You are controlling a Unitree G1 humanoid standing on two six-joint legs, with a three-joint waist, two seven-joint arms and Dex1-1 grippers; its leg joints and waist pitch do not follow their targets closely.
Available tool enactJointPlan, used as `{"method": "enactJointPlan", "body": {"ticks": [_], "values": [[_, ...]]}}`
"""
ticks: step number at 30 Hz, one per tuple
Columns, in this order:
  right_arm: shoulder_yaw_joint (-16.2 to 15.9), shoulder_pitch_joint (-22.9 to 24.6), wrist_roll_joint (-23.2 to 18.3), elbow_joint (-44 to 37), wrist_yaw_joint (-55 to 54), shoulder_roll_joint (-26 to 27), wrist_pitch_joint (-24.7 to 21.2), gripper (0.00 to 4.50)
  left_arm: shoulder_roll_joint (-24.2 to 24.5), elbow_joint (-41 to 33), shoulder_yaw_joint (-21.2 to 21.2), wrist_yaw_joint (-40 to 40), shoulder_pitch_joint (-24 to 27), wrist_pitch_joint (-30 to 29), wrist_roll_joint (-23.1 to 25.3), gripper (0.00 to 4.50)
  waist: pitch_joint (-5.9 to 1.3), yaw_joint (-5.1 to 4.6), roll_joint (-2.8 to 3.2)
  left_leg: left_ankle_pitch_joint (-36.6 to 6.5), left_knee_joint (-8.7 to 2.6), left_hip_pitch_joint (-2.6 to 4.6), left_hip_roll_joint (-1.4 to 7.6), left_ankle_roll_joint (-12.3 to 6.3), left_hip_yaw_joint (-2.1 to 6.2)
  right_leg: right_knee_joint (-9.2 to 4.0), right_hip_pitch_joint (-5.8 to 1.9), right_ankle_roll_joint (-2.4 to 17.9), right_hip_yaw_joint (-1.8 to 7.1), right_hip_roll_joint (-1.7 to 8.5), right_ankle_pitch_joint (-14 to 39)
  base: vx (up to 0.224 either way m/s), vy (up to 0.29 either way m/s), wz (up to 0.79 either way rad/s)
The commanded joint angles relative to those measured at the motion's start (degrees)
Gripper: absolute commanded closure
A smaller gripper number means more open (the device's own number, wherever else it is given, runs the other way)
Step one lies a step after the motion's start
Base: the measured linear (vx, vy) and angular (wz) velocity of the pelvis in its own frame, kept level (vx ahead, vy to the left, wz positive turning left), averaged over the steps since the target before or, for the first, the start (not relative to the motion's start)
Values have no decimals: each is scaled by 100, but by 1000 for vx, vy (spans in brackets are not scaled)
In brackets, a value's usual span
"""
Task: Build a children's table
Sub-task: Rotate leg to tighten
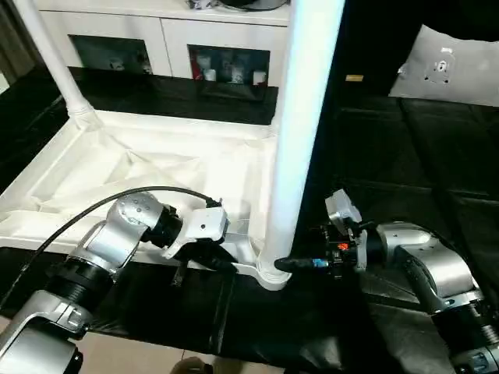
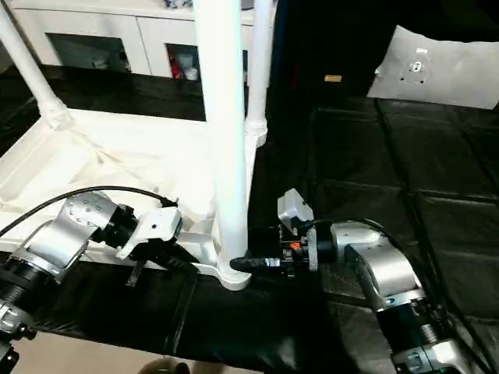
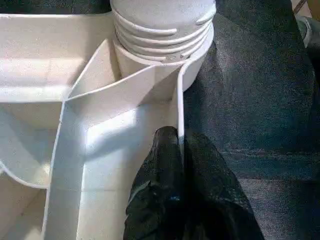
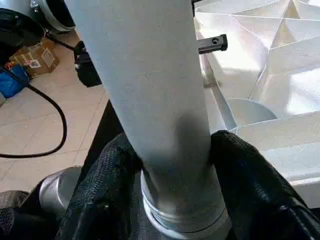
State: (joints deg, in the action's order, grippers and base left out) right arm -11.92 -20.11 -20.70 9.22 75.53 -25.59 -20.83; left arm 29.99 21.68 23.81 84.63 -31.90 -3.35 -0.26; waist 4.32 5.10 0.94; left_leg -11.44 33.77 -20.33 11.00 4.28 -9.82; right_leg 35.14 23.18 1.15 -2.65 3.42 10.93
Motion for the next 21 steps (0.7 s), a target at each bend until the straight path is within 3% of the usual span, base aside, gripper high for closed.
{"method": "enactJointPlan", "body": {"ticks": [1, 8, 12, 14, 15, 16, 17, 19, 20, 21], "values": [[-67, -144, 37, 65, -201, 63, -81, 244, -101, -224, 284, 333, -28, 109, -41, 450, -376, -1, -62, -674, -373, -5, 200, -296, 22, -412, -314, 1259, 257, 433, 1175, 0, 0, 0], [-70, -76, -56, -61, -162, 66, -288, 251, -106, -260, 243, 252, 11, -30, -51, 450, -381, -3, -44, -634, -370, -3, 200, -299, 23, -399, -314, 1284, 256, 424, 1050, 0, 0, 0], [4, 251, -91, -481, -600, 181, -509, 251, -197, -319, 139, -382, 56, -388, 157, 450, -371, -8, -26, -673, -380, 12, 210, -259, 21, -403, -305, 1286, 265, 418, 1010, 0, 0, 0], [26, 358, 7, -578, -934, 306, -512, 251, -286, -350, 67, -669, 60, -636, 204, 450, -345, -12, -17, -795, -394, 21, 210, -193, 22, -433, -293, 1238, 275, 424, 1193, 0, 0, 0], [150, 539, 367, -573, -2036, 798, -474, 251, -691, -521, -243, -1316, 95, -1361, -5, 450, -313, -39, -33, -960, -422, 16, 188, -110, 33, -474, -284, 1143, 264, 425, 1637, 0, 0, 0], [159, 550, 388, -571, -2108, 832, -473, 251, -719, -534, -262, -1359, 96, -1410, -17, 450, -285, -53, -18, -1056, -433, 27, 194, -44, 27, -493, -256, 1090, 269, 425, 1860, 0, 0, 0], [201, 587, 468, -557, -2394, 978, -471, 251, -821, -592, -315, -1509, 98, -1576, -47, 450, -290, -94, -39, -1176, -459, 9, 166, 32, 71, -537, -295, 900, 246, 448, 2435, 0, 0, 0], [260, 618, 506, -549, -2695, 1151, -543, 253, -927, -651, -353, -1679, 97, -1769, -39, 450, -285, -131, -44, -1159, -475, 0, 166, 36, 83, -558, -284, 812, 249, 443, 2481, 0, 0, 0], [353, 644, 598, -522, -3277, 1490, -659, 253, -1169, -695, -439, -2052, 82, -2059, -17, 450, -285, -162, -42, -1184, -468, 1, 161, 24, 82, -566, -276, 791, 253, 438, 2483, 0, 0, 0], [375, 642, 633, -500, -3441, 1582, -677, 254, -1240, -690, -462, -2166, 75, -2123, -2, 450, -286, -232, -53, -1158, -460, -5, 149, -3, 77, -570, -261, 803, 260, 427, 2408, 0, 0, 0]]}}
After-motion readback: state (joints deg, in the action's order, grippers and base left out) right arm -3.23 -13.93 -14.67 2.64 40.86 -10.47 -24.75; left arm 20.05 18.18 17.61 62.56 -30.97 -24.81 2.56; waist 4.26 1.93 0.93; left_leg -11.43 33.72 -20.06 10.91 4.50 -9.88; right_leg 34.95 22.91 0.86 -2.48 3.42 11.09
